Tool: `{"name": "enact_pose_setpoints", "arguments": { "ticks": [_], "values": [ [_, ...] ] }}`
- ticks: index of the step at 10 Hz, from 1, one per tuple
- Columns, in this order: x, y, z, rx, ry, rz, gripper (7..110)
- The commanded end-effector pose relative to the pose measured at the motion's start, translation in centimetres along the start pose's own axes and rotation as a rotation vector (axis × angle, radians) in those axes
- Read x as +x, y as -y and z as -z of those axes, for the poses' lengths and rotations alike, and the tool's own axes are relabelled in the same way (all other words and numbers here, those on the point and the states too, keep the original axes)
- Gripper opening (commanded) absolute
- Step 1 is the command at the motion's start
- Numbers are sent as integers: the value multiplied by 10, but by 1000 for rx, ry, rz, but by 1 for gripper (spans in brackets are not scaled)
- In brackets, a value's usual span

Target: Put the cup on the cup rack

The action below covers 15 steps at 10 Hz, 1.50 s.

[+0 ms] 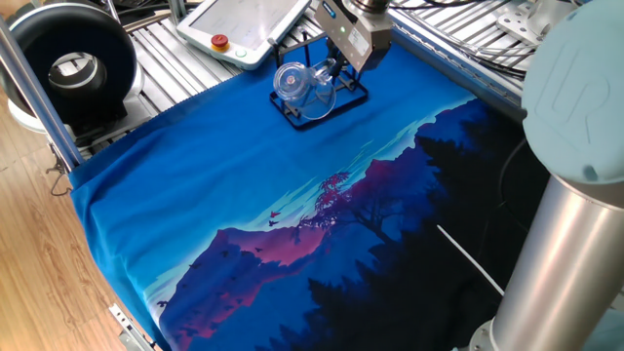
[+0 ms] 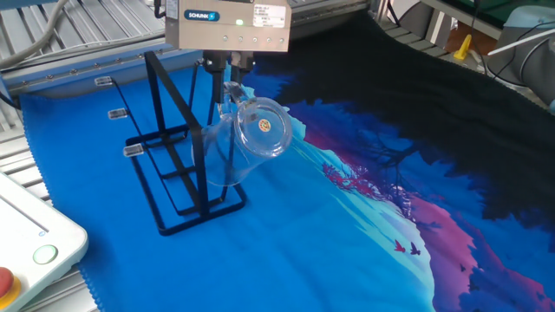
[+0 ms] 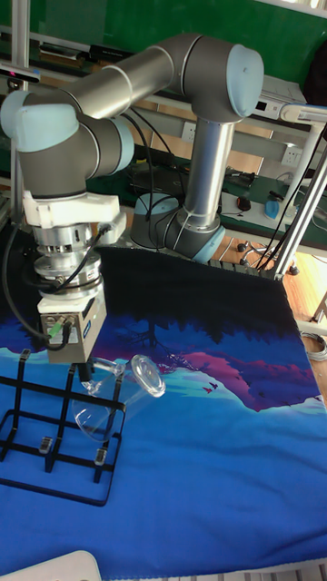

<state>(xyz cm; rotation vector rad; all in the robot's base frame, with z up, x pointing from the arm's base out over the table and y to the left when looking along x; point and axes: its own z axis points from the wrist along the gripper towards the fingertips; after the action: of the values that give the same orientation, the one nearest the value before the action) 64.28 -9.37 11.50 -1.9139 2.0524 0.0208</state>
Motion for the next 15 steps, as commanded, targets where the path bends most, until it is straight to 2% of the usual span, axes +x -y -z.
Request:
{"name": "enact_pose_setpoints", "arguments": {
  "ticks": [1, 2, 6, 9, 15],
  "values": [
    [14, 6, -3, 17, -55, 26, 7],
    [17, 6, -4, 18, -62, 34, 7],
    [37, 16, -6, 47, -149, 73, 7],
    [39, 20, -8, 62, -155, 87, 7],
    [43, 19, -8, 55, -173, 100, 7]
  ]
}}
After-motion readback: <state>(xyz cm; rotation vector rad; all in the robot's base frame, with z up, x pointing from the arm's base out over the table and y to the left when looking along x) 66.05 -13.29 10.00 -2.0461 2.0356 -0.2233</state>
